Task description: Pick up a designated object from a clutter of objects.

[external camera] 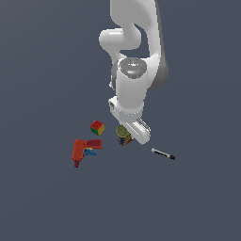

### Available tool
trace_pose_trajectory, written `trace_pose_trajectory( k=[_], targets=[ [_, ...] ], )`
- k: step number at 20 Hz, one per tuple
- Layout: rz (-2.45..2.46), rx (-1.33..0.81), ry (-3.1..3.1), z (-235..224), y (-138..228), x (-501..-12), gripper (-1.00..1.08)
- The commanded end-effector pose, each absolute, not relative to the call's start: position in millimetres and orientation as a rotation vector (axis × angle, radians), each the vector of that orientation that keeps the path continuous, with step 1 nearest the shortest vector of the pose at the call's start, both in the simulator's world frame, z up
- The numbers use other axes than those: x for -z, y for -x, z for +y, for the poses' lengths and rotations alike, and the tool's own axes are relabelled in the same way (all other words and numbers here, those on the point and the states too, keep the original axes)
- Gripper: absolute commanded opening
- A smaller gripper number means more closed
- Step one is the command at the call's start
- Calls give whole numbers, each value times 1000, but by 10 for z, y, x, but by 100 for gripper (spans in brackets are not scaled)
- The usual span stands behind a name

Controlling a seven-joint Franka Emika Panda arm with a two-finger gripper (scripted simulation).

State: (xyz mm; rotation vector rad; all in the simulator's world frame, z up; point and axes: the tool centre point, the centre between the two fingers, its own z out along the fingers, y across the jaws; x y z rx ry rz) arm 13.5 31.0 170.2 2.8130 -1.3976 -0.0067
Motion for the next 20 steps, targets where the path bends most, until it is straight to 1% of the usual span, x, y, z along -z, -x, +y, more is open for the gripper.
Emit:
trace_pose_trajectory(
  k=[1,14,20],
  targets=[
    [-1399,1,-2816,133,-117,-1985,-100],
    [-1400,2,-2816,-778,-7,-3340,-100],
    [-1400,1,-2814,-1108,13,-3828,-100]
  ],
)
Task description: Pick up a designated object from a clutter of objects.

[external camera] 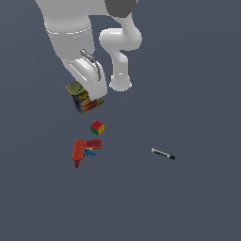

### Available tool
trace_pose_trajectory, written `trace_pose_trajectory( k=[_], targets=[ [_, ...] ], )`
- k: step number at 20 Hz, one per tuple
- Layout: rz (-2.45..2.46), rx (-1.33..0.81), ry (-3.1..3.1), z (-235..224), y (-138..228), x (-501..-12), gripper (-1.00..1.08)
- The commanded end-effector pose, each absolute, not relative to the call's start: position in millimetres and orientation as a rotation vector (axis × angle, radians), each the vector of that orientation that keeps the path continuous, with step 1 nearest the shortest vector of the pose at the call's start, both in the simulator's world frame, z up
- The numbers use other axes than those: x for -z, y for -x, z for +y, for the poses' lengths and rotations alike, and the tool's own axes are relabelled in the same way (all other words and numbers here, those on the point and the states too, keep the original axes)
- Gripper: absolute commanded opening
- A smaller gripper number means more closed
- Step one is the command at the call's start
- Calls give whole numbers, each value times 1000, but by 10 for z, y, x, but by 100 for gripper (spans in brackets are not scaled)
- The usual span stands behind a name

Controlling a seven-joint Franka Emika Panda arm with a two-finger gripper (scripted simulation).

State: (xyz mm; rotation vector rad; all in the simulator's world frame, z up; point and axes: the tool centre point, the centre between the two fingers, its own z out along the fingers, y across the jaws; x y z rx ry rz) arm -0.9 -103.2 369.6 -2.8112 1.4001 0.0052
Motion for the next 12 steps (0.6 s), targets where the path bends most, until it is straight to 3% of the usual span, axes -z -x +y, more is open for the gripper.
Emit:
trace_pose_trajectory(
  k=[1,12],
  targets=[
    [1399,-1,2812,-1149,14,-3891,-100],
    [1399,0,2813,-1392,6,-4249,-100]
  ],
)
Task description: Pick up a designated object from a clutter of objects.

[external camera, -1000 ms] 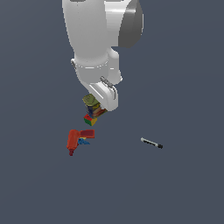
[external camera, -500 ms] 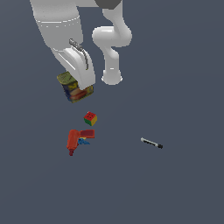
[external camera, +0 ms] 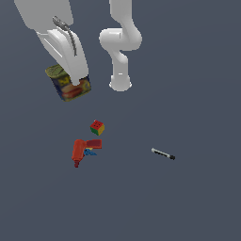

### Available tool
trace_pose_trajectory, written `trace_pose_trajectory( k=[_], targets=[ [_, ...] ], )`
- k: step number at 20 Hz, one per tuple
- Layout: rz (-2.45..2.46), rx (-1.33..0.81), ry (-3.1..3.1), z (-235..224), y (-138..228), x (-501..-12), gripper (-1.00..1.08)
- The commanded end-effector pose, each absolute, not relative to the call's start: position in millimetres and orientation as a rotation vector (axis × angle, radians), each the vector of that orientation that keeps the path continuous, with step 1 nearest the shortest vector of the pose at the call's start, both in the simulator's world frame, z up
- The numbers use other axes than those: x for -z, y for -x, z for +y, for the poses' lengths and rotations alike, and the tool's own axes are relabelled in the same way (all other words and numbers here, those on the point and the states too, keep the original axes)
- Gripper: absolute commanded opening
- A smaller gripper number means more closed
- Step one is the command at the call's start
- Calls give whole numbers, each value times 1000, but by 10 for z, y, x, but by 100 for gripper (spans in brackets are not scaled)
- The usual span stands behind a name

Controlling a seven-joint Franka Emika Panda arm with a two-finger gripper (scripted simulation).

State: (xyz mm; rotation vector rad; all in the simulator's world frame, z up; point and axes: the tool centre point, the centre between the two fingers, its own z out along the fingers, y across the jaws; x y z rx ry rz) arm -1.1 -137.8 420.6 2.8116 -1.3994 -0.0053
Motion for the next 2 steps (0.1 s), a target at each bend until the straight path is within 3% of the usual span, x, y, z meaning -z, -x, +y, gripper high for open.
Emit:
trace_pose_trajectory(
  k=[1,2],
  targets=[
    [-1399,0,-2813,-1397,6,-4255,-100],
    [-1399,0,-2813,-1398,6,-4257,-100]
  ],
)
